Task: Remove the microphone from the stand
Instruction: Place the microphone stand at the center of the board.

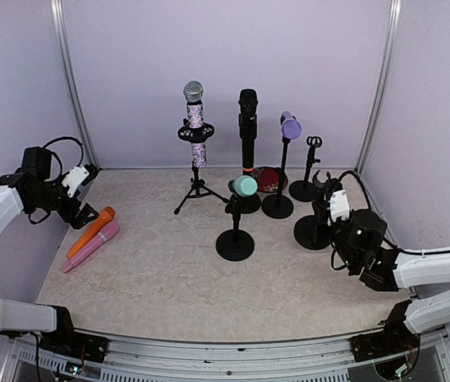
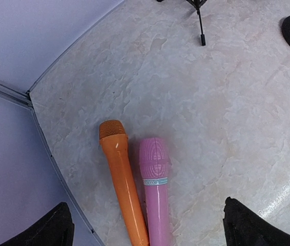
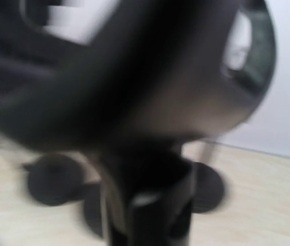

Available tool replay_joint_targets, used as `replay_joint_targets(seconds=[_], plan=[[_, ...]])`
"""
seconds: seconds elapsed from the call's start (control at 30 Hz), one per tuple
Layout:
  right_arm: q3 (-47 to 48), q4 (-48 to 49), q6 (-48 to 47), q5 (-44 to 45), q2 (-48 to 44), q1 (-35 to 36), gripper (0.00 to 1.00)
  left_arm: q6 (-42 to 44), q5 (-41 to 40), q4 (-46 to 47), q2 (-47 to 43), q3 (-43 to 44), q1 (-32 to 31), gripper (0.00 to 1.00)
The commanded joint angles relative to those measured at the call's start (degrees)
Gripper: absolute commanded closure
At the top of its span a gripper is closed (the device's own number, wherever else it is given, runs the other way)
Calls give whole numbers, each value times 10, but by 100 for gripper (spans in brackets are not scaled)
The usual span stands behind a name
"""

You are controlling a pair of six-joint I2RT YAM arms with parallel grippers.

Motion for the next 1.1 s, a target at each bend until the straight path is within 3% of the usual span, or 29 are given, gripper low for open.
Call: replay_joint_targets(seconds=[0.0, 0.2, 0.47, 0.87, 1.07], plan=[[31, 60, 24, -17, 40, -105, 100, -29, -14, 50, -3, 15, 3, 1], [138, 120, -15, -60, 182, -215, 100, -55, -24, 104, -29, -8, 6, 1], [259, 160, 7, -110, 354, -322, 100, -59, -18, 97, -4, -7, 7, 1], [395, 202, -17, -129, 514, -357, 100, -82, 39, 118, 36, 27, 7, 1], [469, 164, -40, -112, 574, -363, 100, -81, 50, 95, 54, 47, 7, 1]])
